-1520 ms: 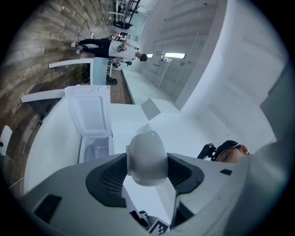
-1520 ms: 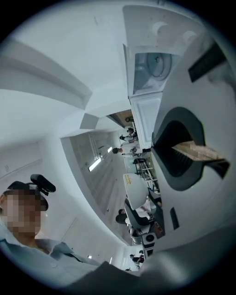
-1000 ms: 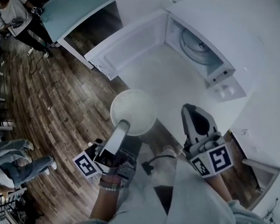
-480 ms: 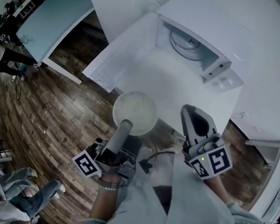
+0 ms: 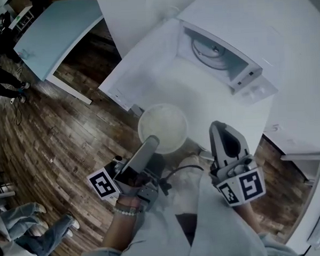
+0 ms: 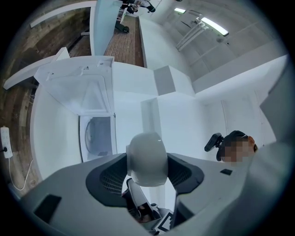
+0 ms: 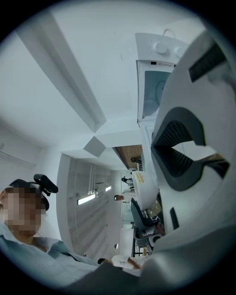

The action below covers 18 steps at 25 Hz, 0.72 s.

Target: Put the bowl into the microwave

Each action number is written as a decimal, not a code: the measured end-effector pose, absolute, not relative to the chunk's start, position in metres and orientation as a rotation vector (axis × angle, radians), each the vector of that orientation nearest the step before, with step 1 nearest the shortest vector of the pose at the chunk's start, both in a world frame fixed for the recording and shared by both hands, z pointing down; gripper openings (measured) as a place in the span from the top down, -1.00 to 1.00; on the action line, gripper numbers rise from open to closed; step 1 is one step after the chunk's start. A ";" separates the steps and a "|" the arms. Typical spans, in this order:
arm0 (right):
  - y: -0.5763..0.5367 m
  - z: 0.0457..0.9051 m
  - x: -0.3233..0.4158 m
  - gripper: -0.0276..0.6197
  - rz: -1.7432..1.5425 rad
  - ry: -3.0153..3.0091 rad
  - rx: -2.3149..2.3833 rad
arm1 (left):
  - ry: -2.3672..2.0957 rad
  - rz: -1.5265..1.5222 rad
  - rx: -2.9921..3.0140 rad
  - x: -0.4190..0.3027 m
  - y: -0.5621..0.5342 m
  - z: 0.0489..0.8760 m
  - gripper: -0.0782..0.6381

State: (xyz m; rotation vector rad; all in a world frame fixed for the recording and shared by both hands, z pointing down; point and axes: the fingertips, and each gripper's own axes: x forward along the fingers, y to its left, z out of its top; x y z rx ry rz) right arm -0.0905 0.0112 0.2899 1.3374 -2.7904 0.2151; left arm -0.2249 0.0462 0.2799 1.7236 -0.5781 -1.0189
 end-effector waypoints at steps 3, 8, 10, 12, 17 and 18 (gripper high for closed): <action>0.008 0.292 -0.088 0.91 0.219 -2.777 1.354 | -0.569 -1.017 1.711 -0.224 0.042 0.284 0.06; -0.001 0.300 -0.088 0.91 0.243 -2.769 1.351 | -0.552 -1.009 1.705 -0.220 0.029 0.286 0.06; -0.008 0.300 -0.090 0.91 0.242 -2.775 1.327 | -0.549 -1.016 1.694 -0.218 0.021 0.287 0.06; -0.016 0.301 -0.092 0.91 0.248 -2.783 1.308 | -0.549 -1.027 1.675 -0.215 0.013 0.288 0.06; -0.038 0.298 -0.092 0.91 0.245 -2.799 1.280 | -0.550 -1.017 1.675 -0.206 -0.013 0.290 0.06; -0.042 0.298 -0.091 0.91 0.245 -2.800 1.276 | -0.550 -1.014 1.675 -0.204 -0.018 0.290 0.06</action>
